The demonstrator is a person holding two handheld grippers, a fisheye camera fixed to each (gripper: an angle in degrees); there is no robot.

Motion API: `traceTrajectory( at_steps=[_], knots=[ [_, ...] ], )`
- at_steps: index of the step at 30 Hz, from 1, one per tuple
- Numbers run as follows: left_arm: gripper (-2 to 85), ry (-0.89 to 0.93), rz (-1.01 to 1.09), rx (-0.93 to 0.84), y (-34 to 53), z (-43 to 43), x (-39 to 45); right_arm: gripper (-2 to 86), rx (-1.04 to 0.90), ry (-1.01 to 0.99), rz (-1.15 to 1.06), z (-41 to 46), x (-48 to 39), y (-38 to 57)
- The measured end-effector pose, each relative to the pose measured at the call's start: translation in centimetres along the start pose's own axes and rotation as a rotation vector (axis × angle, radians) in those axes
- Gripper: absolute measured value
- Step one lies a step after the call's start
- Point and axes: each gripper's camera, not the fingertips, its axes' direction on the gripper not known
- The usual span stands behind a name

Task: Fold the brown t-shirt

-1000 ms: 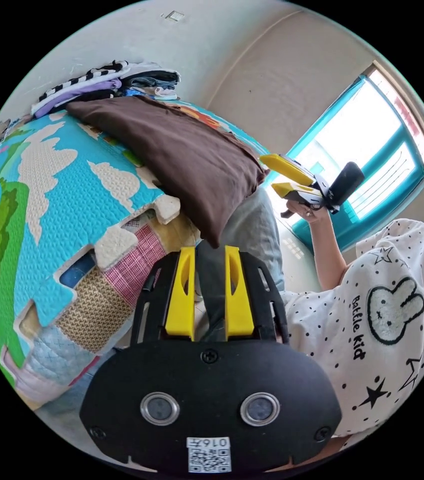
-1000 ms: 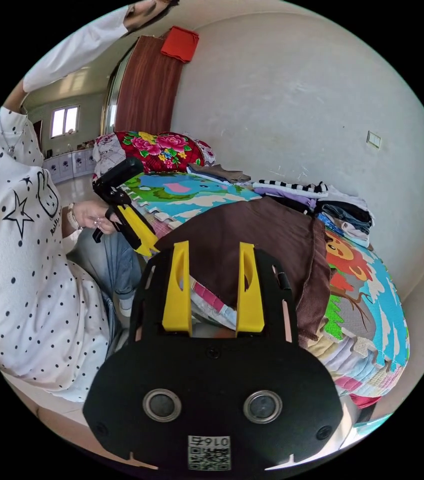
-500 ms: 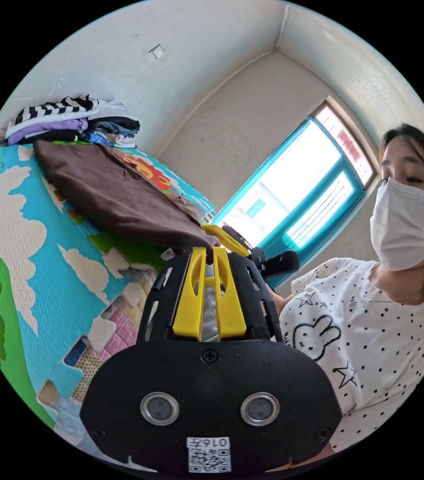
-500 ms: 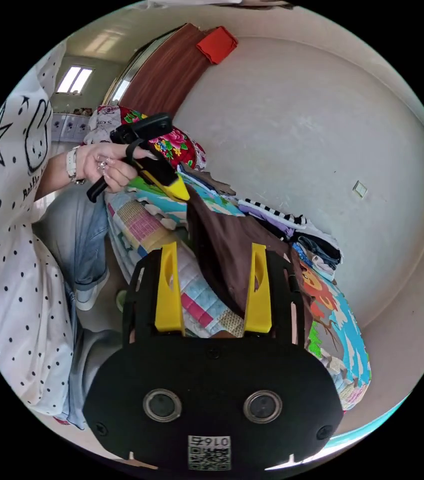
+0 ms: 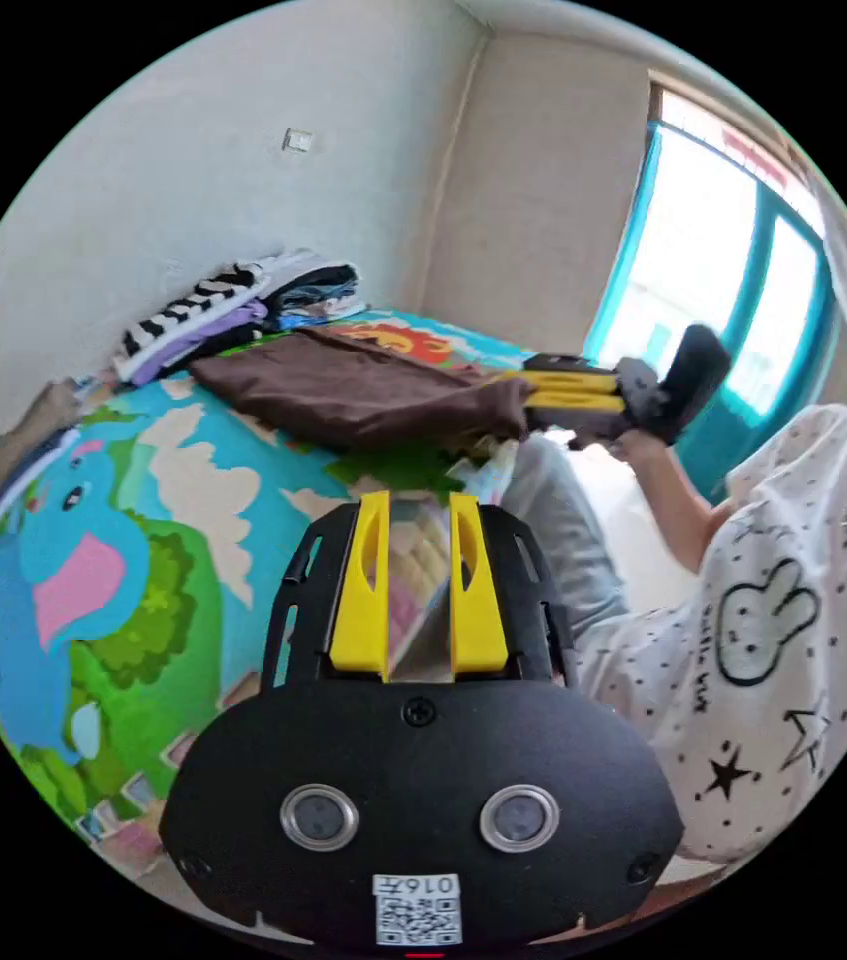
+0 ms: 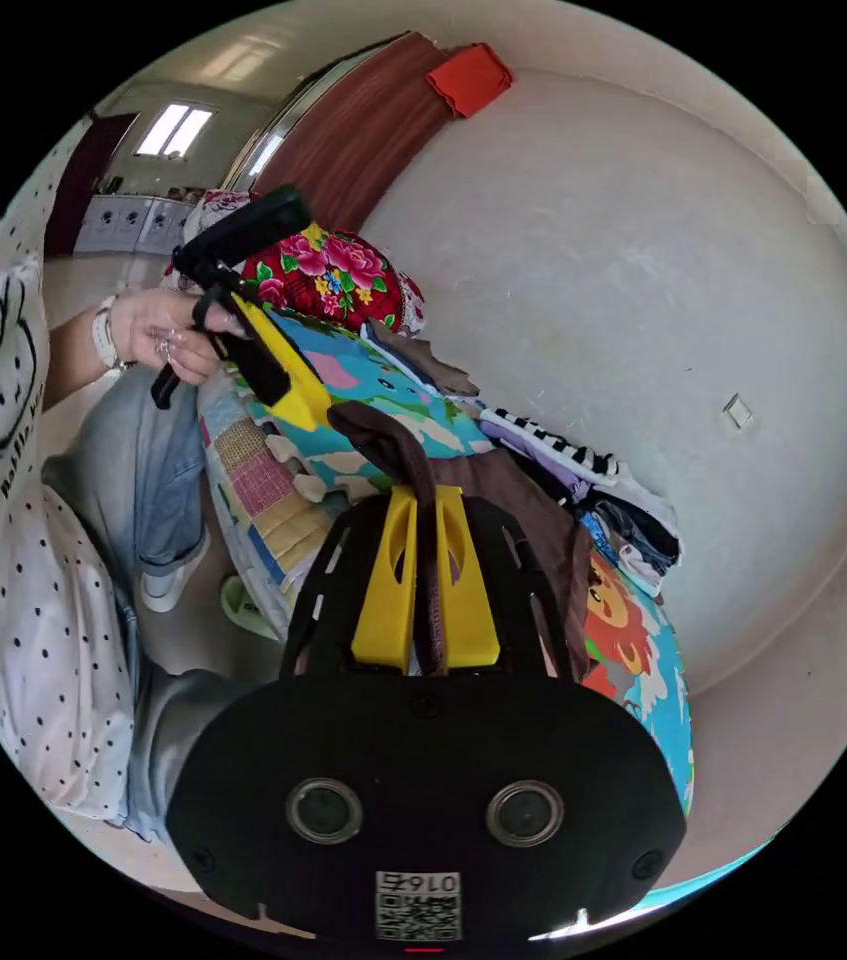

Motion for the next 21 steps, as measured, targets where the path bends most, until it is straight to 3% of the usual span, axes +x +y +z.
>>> traceTrajectory(
  at_steps=[4, 6, 9, 16, 21],
  knots=[
    [13.2, -0.075, 0.194, 0.105, -1.8, -2.5, 4.4, 1.3, -0.081, -0.096, 0.087, 0.1, 1.3, -1.9],
    [13.4, -0.221, 0.340, 0.136, -3.1, -3.2, 7.4, 1.3, -0.101, -0.093, 0.081, 0.2, 1.3, -2.4],
    [12.5, -0.301, 0.474, 0.130, -4.9, -3.0, 9.4, 1.4, -0.119, -0.087, 0.056, -0.1, 1.2, -2.9],
    [1.7, -0.298, 0.682, 0.104, -7.4, -2.9, 10.8, 2.4, -0.147, -0.068, 0.053, -0.5, 1.2, -2.6],
    [-0.6, -0.059, 0.571, 0.032, -13.1, -5.3, 3.8, 6.7, -0.094, 0.001, 0.092, -1.2, 1.2, -1.6]
  ],
)
